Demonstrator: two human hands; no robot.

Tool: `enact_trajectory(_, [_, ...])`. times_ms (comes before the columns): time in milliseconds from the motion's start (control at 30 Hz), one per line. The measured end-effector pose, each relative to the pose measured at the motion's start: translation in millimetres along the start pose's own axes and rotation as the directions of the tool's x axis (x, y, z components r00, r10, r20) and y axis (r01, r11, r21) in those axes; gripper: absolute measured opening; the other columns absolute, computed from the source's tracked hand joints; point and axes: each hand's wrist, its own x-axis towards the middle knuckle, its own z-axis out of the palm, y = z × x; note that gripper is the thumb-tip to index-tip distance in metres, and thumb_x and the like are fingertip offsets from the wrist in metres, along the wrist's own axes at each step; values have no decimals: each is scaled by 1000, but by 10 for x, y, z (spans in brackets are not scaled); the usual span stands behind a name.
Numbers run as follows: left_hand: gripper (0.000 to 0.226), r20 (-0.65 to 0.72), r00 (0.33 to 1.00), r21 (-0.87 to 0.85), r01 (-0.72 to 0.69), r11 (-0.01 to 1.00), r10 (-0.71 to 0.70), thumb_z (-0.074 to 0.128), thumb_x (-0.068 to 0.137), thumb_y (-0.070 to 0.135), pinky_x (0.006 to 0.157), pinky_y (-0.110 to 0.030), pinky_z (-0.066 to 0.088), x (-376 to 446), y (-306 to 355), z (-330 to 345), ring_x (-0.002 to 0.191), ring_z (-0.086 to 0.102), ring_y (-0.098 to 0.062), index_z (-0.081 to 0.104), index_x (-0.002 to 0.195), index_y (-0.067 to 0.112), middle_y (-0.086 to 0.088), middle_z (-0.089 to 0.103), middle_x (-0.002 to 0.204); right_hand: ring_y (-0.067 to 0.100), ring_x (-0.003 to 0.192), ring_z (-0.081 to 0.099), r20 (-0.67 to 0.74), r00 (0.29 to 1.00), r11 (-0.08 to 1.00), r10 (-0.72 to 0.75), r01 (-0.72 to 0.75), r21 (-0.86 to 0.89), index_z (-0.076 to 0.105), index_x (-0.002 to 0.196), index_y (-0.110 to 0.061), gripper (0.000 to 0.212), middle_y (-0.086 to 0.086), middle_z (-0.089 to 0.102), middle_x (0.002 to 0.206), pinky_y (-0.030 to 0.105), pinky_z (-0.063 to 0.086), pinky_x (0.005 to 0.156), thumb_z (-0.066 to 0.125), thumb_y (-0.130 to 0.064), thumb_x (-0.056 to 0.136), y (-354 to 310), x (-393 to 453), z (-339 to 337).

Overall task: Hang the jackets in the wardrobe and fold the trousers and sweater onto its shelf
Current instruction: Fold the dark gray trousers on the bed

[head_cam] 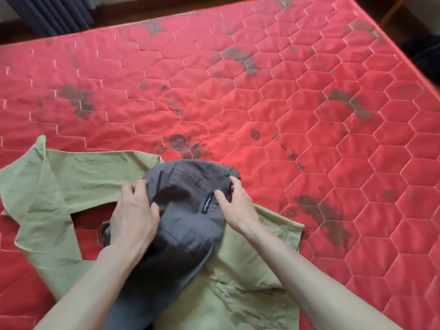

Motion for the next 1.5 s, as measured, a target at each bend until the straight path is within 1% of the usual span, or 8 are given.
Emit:
enact_trajectory(200, [17,115,992,-57,-47,997,53,67,86,26,72,-37,39,-192,42,31,95,62,-36,54,96,22,-1,59,93,21,123,61,-103,958,859,269,-190,475,36,154,-19,85,1,62,134,34,45,108,82,-38,85,-55,116,169])
enact_trajectory(400, [21,246,957,-159,-116,980,153,64,78,33,69,-38,46,-560,103,-2,78,55,-29,44,75,25,2,60,76,18,95,71,-4,933,685,360,-262,679,60,132,-9,55,8,73,116,28,58,84,85,-24,85,-76,30,183])
enact_trajectory(533, [22,378,881,-204,-219,954,283,65,71,26,64,-30,40,-914,148,50,67,51,-12,43,76,28,9,57,70,13,76,65,-10,976,699,216,-147,700,66,100,-10,9,6,73,93,23,53,70,70,-6,93,-40,-165,65])
enact_trajectory(800, [39,461,812,-93,-357,929,358,55,91,48,86,-36,50,-1714,144,421,112,60,-20,50,124,30,9,52,126,10,83,63,-50,998,703,-37,62,709,64,96,-9,18,-3,71,86,23,52,75,57,-4,80,150,-932,-323])
enact_trajectory(967, [29,324,886,-120,-310,943,332,48,88,28,86,-35,49,-2010,175,43,112,58,-17,60,115,27,9,59,119,19,77,43,-64,989,620,-131,132,773,58,76,-6,16,4,51,78,36,37,66,49,-6,64,-89,-1509,-807])
enact_trajectory(1133, [11,-12,1000,-410,9,912,-15,47,75,12,67,-39,45,-2281,438,-836,74,60,-29,54,72,21,3,60,71,26,77,29,-82,960,614,-269,237,753,41,74,-1,16,9,37,78,40,27,63,48,-3,59,-684,-2240,-1659])
enact_trajectory(1333, [37,130,990,-796,76,601,47,43,103,0,94,-21,43,-2410,1219,-1943,118,57,-6,55,132,20,1,62,130,15,66,42,-15,909,535,-417,259,804,56,67,-16,22,2,48,67,28,39,61,44,-1,56,-1457,-3278,-2731])
enact_trajectory(1500, [44,219,930,-862,44,504,294,43,105,11,105,-23,30,-2585,2071,-2460,136,45,-8,46,147,22,3,50,149,13,49,47,126,858,423,-498,114,899,52,68,-13,19,2,48,57,22,43,47,46,1,55,-1919,-4033,-3504])
